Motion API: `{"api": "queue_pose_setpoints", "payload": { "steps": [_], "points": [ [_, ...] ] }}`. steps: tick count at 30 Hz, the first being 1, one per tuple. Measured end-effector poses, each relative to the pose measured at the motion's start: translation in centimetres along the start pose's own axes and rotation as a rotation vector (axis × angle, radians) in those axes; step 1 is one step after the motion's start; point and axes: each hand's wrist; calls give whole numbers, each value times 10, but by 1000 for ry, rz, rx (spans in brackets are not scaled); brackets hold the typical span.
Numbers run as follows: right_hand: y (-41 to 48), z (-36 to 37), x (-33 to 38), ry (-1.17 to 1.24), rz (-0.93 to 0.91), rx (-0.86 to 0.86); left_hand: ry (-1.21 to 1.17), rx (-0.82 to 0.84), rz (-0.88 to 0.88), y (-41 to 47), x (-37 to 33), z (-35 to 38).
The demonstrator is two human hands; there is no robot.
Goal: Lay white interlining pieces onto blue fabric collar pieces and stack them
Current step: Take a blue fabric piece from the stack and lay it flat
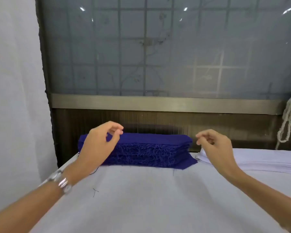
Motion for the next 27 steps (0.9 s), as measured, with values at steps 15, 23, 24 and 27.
{"api": "queue_pose_setpoints", "payload": {
  "steps": [15, 23, 24, 27],
  "points": [
    [128, 83, -58, -376, 381, 213, 377, 589, -407, 50, 147, 21],
    [135, 89, -57, -292, 329, 99, 362, 639, -415, 51, 169, 24],
    [134, 88, -56, -290, 310, 75, 370, 641, -411, 51, 169, 25],
    [133, 87, -56, -270, 257, 62, 408, 655, -405, 54, 169, 25]
  ]
}}
Point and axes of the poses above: each hand's wrist, its own y-axis towards the middle knuckle, its own z-axis out of the palm, x = y × z, and after that the axes turned 11 degrees about z, right-handed
